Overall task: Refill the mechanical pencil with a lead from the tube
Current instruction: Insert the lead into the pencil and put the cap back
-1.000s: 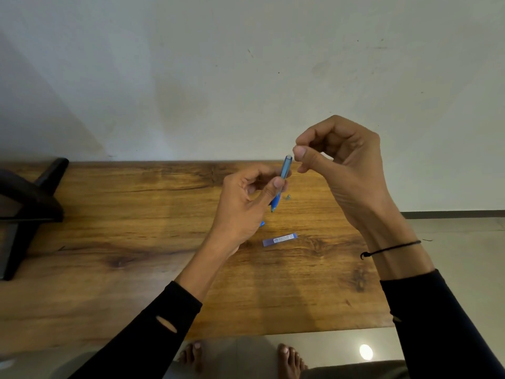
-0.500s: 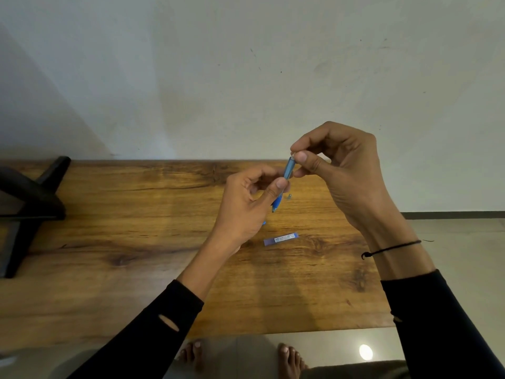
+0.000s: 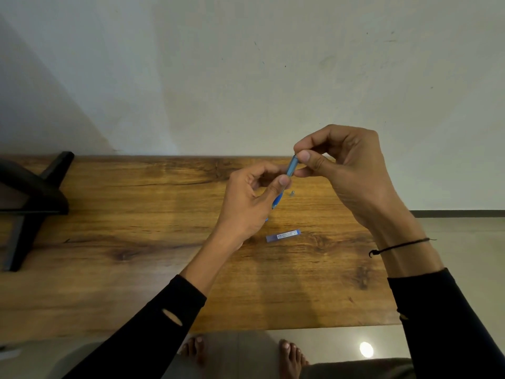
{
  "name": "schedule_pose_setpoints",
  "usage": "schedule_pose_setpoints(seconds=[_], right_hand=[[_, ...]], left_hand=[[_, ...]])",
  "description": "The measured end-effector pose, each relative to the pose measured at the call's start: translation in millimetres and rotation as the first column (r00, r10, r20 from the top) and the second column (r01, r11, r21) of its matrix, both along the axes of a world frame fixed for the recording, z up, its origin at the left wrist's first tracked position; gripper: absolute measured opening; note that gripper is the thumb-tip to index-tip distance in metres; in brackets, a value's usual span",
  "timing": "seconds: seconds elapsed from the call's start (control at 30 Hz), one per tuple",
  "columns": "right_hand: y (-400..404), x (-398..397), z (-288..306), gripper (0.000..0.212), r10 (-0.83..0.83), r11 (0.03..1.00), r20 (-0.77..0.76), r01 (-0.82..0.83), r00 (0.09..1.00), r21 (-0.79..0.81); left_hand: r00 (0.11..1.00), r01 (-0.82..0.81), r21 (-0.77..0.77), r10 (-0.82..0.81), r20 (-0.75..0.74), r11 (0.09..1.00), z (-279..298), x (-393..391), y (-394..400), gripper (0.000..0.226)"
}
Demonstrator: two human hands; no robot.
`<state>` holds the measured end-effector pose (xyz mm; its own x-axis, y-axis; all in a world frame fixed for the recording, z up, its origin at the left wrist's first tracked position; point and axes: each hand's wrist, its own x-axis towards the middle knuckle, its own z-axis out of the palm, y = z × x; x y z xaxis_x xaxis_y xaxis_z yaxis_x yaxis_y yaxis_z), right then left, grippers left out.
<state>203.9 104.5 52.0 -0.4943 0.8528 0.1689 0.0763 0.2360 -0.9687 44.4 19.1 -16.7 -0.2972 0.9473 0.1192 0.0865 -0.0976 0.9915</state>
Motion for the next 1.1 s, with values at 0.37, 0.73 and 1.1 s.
schedule_pose_setpoints(seconds=[0.37,0.73,1.1], right_hand=[[3.8,5.3,-3.7,0.004,0.056,0.995,0.050,-0.052,0.997,-0.089],[19.8,12.1,-42.6,0.027,-0.156,0.972,0.438,0.058,0.885,0.228],[12.9,-8.7,-82.8,0.017,-0.152,0.905,0.789,-0.237,0.595,0.353]], left_hand=[[0.996,-0.066,0.002,0.066,-0.054,0.998,-3.7,-1.5,1.5,0.013],[0.997,-0.075,-0.014,0.075,-0.006,0.997,-5.7,-4.9,2.6,0.012],[0.995,-0.092,-0.024,0.093,0.030,0.995,-2.4,-7.6,2.3,0.016]])
